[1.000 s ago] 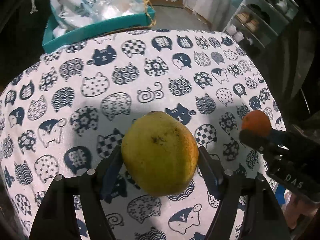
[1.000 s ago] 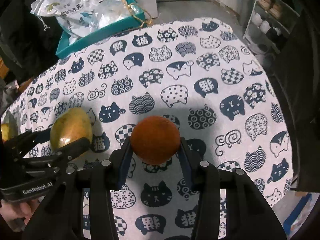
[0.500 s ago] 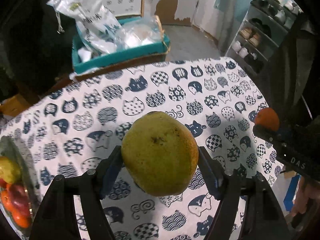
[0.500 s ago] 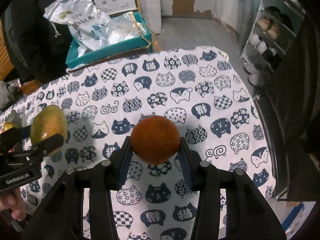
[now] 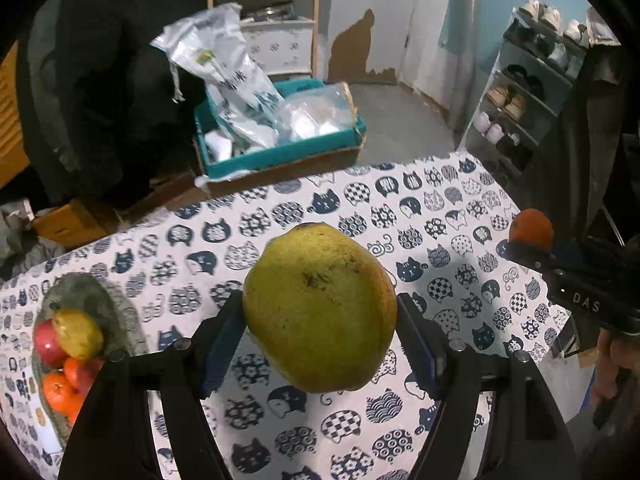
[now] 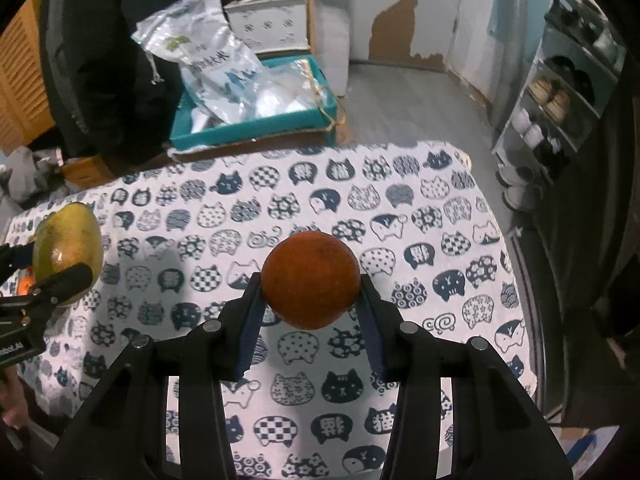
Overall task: Organize fruits
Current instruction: 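Lift the pear and orange and carry them toward the green bowl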
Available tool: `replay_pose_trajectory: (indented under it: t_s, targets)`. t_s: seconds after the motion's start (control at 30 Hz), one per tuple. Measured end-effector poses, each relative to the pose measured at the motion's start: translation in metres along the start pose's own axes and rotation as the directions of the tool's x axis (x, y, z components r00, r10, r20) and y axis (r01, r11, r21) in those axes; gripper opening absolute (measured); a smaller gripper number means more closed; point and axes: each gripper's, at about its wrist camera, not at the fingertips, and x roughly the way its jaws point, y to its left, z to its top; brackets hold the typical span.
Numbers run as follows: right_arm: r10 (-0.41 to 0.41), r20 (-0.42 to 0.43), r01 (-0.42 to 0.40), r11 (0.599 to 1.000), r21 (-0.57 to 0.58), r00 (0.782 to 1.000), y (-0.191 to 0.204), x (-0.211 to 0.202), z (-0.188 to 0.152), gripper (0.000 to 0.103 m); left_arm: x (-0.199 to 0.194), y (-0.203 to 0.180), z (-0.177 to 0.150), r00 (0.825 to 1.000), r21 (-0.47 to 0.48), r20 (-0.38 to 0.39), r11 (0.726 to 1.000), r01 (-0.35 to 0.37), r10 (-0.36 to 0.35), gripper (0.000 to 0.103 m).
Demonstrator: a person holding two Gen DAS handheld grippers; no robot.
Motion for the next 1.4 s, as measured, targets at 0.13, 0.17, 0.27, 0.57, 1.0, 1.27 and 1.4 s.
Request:
replay_pose_trajectory:
  t_s: [0.13,0.17,0.27,0.57,1.0,1.27,1.4]
  targets:
    - [0.015,0.028,-0.014,1.000,-0.027,1.000,0.014,-0.014,0.005,0.044,-0.020,0.010,-0.003,1.000,-0.009,0.024,1.000,-0.011,0.011,0.076]
    - [0.021,0.034,-0.020,0.999,-0.038,0.999,0.018,-0.018,0.007,0.044,-0.024,0.013,-0.004,1.000,-0.015,0.028,1.000,-0.011,0.012,0.076]
    - [0.038,0.052,-0.034,0.997,-0.067,0.998,0.031,-0.028,0.009,0.044,-0.035,0.023,-0.007,0.999,-0.033,0.040,0.999,-0.012,0.013,0.076]
    - [0.100,0.075,-0.090,0.987,-0.130,0.992,0.072,-0.044,0.019,0.044,-0.065,0.052,-0.015,0.996,-0.075,0.075,0.997,-0.036,0.042,0.076]
    - [0.170,0.079,-0.147,0.960,-0.237,0.982,0.146,-0.047,0.035,0.044,-0.092,0.104,-0.027,0.989,-0.150,0.102,0.984,-0.093,0.109,0.076]
    - [0.213,0.057,-0.188,0.938,-0.290,0.975,0.191,-0.040,0.042,0.044,-0.100,0.136,-0.038,0.984,-0.201,0.100,0.972,-0.125,0.148,0.076]
    - [0.241,0.036,-0.218,0.925,-0.312,0.970,0.214,-0.034,0.043,0.044,-0.104,0.152,-0.045,0.981,-0.225,0.096,0.963,-0.146,0.171,0.076]
